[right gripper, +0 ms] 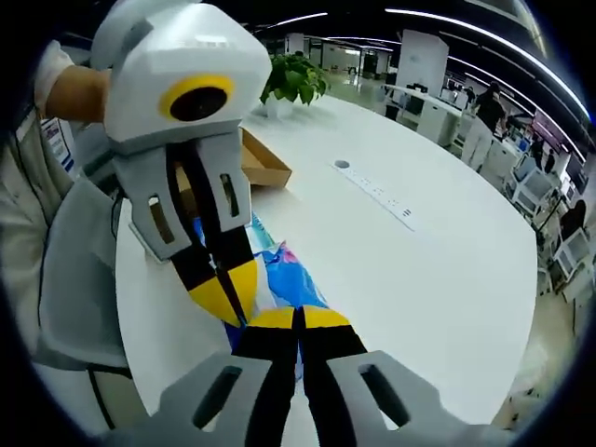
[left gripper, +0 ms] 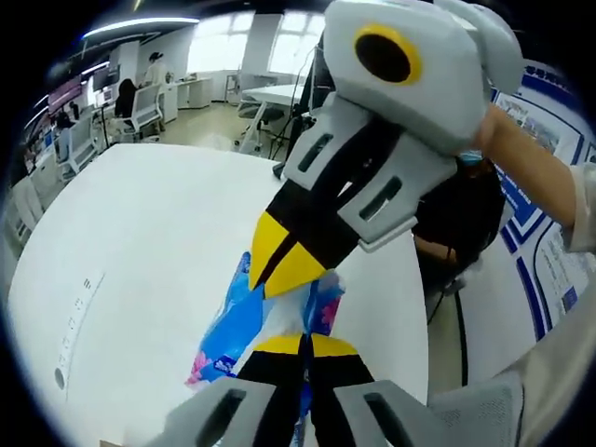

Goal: Operate the shoe box by opening the lid, removing the specified soft item, and placing it in the target area until the item is outside and the box remains undamaged.

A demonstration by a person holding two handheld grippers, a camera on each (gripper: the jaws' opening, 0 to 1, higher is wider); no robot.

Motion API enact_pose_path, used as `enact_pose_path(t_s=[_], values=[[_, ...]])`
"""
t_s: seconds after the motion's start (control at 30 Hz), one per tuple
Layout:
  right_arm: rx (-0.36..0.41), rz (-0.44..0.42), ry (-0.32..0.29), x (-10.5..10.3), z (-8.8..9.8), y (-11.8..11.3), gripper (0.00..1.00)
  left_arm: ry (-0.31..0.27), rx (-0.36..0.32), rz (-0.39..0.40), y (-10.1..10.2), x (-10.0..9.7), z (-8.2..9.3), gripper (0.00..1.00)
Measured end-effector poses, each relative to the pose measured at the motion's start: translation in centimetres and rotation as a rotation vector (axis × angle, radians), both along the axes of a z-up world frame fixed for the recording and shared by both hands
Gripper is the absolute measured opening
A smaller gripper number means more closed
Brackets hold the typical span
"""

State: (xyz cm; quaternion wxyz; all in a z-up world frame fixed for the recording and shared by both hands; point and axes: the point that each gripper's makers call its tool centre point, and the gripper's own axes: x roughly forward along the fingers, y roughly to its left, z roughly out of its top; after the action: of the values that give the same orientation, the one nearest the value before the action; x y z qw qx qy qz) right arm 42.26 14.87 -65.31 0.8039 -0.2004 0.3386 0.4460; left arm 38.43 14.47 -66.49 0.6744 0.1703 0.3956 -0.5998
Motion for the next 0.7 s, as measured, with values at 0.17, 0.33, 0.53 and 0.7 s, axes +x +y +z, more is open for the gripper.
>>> enact_pose_path(t_s=[0.17,0.33,0.53,0.7], values=[[0.009,-0.019,0.013,0.3,-0.2,-1.4,0.00,-0.009,-0.008,-0.020,-1.5,-0.1,0.0,0.00],[0.011,-0.040,0.026,0.3,-0.7,-2.9,0.00,0.001,-0.002,-0.040,-3.0,0.2,-0.7,0.00],[0.006,-0.061,0.037,0.2,-1.5,-3.6,0.00,0.002,0.007,-0.066,-3.8,-0.2,-1.5,0.00],[0.001,-0.067,0.045,0.2,-2.3,-3.8,0.00,0.008,0.016,-0.075,-4.2,-0.3,-2.1,0.00]])
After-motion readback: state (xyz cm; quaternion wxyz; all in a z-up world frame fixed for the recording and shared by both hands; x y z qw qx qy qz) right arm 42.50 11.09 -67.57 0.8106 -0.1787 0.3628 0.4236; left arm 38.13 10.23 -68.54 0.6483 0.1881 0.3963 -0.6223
